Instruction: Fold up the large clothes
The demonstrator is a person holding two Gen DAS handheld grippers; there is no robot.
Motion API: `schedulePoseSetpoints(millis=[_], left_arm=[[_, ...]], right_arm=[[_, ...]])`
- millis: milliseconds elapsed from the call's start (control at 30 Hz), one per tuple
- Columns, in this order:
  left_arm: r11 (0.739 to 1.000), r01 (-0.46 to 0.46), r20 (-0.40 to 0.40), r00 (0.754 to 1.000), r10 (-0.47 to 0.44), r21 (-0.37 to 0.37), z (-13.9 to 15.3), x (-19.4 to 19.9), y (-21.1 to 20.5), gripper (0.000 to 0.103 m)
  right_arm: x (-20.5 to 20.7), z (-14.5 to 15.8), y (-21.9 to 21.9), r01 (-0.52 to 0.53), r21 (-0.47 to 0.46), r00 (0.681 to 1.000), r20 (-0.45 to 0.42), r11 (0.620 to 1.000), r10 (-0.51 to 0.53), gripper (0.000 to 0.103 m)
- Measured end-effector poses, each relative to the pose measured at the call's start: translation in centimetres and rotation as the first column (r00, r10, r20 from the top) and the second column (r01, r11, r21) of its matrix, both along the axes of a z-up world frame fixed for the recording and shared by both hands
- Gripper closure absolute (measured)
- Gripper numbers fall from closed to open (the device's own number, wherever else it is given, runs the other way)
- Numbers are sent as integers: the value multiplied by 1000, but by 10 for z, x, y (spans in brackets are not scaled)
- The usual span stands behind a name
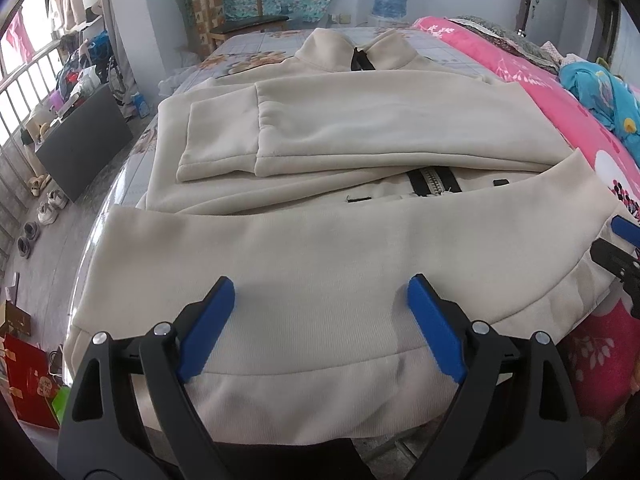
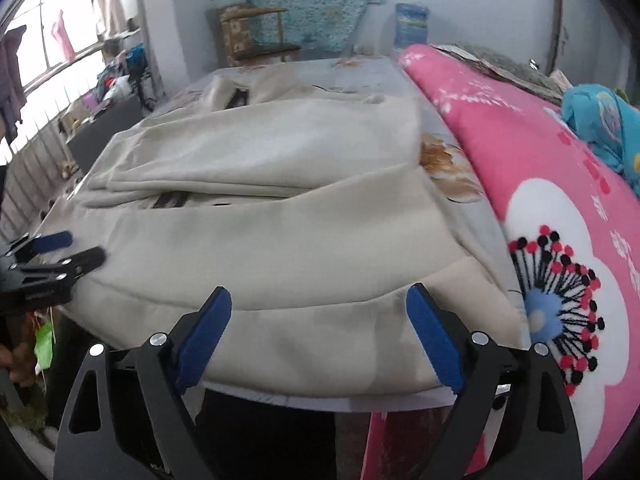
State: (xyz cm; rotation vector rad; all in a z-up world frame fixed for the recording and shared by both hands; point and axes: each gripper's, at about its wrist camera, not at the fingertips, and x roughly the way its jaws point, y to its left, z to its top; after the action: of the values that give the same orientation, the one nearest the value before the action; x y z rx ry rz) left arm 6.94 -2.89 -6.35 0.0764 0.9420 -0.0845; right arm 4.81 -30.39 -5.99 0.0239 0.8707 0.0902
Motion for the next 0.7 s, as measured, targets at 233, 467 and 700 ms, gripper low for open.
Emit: schedulePoseSetpoints(millis=[233,467,700], left_arm=[[1000,-1,-1,1000,1,0,0,0,0,18],[1000,6,-2,1000,-6,-2,-1,0,0,18],[1000,9,-4,1000,-9,-4,0,0,2,17]], right_arm=[[9,-8,-1,13,-33,999,-35,999,-14,15],[56,43,34,-105,10,993,55,994,104,13],[166,35,113,-286,-47,957,42,957,288,9]])
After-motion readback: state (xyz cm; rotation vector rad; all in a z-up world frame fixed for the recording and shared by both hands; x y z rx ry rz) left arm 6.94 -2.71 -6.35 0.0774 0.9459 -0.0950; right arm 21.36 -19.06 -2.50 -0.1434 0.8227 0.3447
